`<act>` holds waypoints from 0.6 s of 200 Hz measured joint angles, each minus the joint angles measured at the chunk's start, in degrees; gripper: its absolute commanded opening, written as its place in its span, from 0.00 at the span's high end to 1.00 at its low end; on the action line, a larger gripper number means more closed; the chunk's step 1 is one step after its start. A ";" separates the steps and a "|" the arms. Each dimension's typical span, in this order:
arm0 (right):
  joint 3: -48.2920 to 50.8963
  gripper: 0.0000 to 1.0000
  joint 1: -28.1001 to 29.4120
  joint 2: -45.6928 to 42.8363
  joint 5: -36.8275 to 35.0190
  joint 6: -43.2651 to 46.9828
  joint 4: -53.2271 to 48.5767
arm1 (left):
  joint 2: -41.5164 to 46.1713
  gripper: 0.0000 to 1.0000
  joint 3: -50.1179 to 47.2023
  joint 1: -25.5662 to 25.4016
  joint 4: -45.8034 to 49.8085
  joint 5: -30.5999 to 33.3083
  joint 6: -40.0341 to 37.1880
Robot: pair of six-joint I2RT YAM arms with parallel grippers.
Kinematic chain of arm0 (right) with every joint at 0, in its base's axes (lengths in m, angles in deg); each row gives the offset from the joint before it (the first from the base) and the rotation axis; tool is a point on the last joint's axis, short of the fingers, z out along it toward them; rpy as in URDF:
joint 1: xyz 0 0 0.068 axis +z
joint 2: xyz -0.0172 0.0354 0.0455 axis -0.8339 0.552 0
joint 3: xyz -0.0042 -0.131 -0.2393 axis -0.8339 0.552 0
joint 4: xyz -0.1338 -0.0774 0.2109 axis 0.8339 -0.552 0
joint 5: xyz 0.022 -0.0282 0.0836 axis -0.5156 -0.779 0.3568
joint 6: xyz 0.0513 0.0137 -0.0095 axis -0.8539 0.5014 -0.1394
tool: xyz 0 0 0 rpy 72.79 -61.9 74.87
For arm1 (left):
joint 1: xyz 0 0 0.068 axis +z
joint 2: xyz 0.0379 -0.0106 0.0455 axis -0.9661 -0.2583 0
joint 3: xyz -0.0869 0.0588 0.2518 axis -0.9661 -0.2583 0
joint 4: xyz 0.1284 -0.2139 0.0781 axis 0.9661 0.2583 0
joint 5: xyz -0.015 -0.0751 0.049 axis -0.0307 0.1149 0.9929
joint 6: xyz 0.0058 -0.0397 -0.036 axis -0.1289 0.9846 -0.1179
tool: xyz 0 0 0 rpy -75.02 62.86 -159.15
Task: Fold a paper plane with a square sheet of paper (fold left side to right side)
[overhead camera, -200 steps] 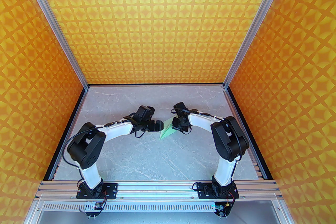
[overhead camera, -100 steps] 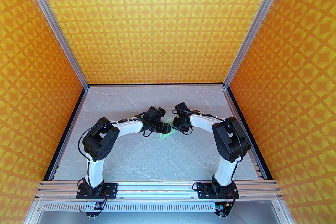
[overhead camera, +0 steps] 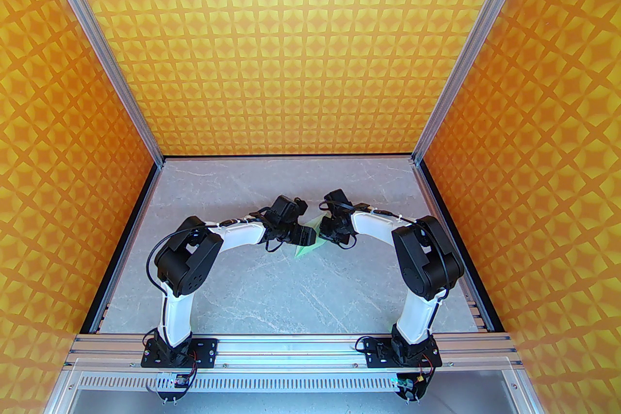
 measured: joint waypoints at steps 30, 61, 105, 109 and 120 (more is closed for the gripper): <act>0.02 0.82 -0.17 0.00 0.11 0.00 0.00 | 0.00 0.39 0.00 -0.44 -0.20 -0.68 -0.42; 0.17 0.82 -0.26 0.00 0.33 0.00 0.13 | 0.00 0.46 0.02 -1.51 -0.11 -0.79 -1.55; 0.22 0.83 -0.33 0.00 0.46 0.00 0.13 | -1.16 0.57 3.19 -3.02 4.04 3.23 -4.52; 0.22 0.83 -0.33 0.00 0.46 0.00 0.13 | -1.33 0.58 3.56 -3.15 4.48 3.80 -4.87; 0.22 0.83 -0.33 0.00 0.46 0.00 0.15 | -1.88 0.58 4.48 -3.41 5.38 5.22 -5.42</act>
